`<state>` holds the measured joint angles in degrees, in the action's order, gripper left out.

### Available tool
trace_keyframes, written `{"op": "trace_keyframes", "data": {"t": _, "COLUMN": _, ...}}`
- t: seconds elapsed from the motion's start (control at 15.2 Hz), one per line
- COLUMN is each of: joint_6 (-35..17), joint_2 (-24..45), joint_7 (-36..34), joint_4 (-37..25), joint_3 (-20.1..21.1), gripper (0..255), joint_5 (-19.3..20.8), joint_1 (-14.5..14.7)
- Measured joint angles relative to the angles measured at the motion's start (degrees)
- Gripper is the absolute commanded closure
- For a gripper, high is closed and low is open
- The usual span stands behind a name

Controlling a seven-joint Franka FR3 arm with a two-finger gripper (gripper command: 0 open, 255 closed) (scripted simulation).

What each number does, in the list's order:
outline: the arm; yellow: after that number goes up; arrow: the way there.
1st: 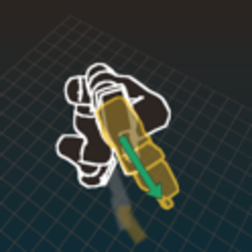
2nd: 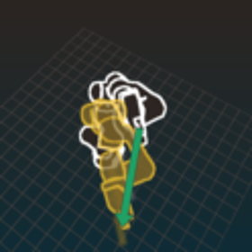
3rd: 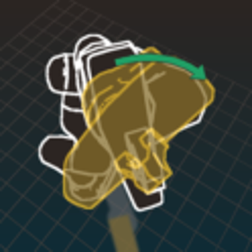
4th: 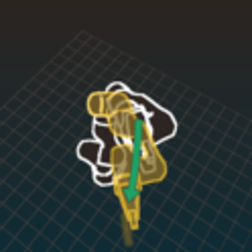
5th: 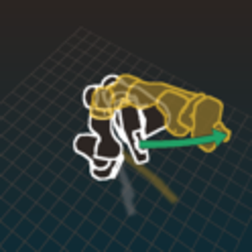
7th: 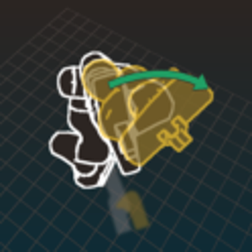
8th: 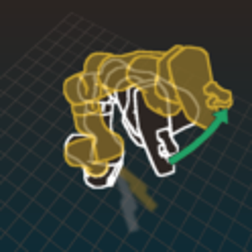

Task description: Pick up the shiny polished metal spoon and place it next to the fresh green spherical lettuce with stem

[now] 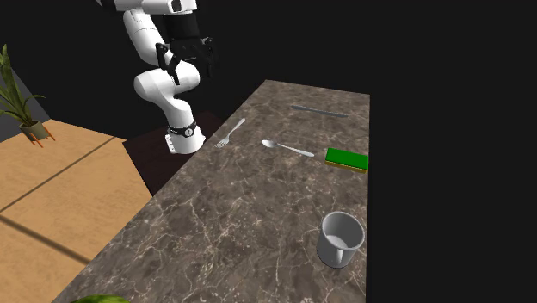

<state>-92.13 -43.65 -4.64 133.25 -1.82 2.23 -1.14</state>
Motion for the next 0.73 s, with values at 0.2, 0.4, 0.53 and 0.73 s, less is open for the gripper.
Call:
{"op": "trace_keyframes", "data": {"t": 0.2, "joint_6": -2.4, "joint_2": 0.7, "joint_7": 0.2, "joint_4": 1.4, "joint_3": 0.3, "gripper": 0, "joint_5": -0.6, "joint_1": 0.6}}
{"op": "trace_keyframes", "data": {"t": 0.4, "joint_6": -8.3, "joint_2": 3.1, "joint_7": 0.5, "joint_4": 3.9, "joint_3": 1.0, "gripper": 0, "joint_5": -2.0, "joint_1": 2.1}}
{"op": "trace_keyframes", "data": {"t": 0.53, "joint_6": -12.2, "joint_2": 4.5, "joint_7": 0.9, "joint_4": 5.7, "joint_3": 1.4, "gripper": 0, "joint_5": -2.9, "joint_1": 3.1}}
{"op": "trace_keyframes", "data": {"t": 0.73, "joint_6": -18.0, "joint_2": 7.3, "joint_7": 1.5, "joint_4": 7.6, "joint_3": 2.2, "gripper": 0, "joint_5": -4.4, "joint_1": 4.8}}
